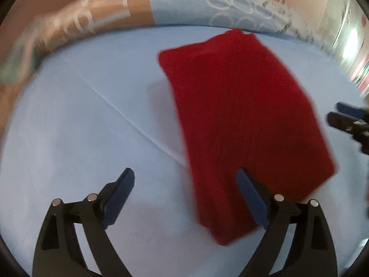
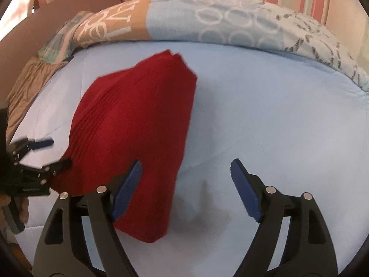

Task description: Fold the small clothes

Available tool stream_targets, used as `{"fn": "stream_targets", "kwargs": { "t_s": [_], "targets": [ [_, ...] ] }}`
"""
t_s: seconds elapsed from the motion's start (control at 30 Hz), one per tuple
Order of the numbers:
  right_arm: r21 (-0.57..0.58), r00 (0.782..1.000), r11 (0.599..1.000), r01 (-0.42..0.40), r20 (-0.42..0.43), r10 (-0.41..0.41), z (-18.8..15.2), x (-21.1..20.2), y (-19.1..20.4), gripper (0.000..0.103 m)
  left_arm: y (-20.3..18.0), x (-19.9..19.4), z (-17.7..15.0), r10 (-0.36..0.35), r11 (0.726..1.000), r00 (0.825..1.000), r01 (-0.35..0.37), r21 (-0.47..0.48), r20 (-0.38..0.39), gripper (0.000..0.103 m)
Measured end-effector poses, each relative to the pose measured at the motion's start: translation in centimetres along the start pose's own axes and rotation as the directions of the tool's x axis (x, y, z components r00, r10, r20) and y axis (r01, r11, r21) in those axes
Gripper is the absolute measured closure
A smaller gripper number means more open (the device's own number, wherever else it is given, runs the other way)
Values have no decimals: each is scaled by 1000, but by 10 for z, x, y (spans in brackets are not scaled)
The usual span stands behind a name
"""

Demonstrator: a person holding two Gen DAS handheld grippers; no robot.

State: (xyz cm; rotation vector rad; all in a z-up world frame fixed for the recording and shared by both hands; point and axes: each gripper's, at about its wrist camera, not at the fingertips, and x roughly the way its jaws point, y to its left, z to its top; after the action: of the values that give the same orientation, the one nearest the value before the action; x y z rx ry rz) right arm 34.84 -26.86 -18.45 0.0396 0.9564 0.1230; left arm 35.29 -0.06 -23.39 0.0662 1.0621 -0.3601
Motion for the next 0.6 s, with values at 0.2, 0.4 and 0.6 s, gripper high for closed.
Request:
{"fn": "stream_targets", "kwargs": {
  "t_s": [0.2,0.4,0.6],
  "targets": [
    [-20,1000,999,25,3,-25,6,9,-9,23,-8,27,-8,-179,980,981,170,-102,-80,12],
    [40,999,998,-53,-1,53,18,25,-21,23,-15,41,-5,-215,975,971,208,-74,-108,18],
    [30,995,994,-105,1,105,31,40,-14,23,-23,38,1,-169,985,979,171,10,-114,38]
  ]
}}
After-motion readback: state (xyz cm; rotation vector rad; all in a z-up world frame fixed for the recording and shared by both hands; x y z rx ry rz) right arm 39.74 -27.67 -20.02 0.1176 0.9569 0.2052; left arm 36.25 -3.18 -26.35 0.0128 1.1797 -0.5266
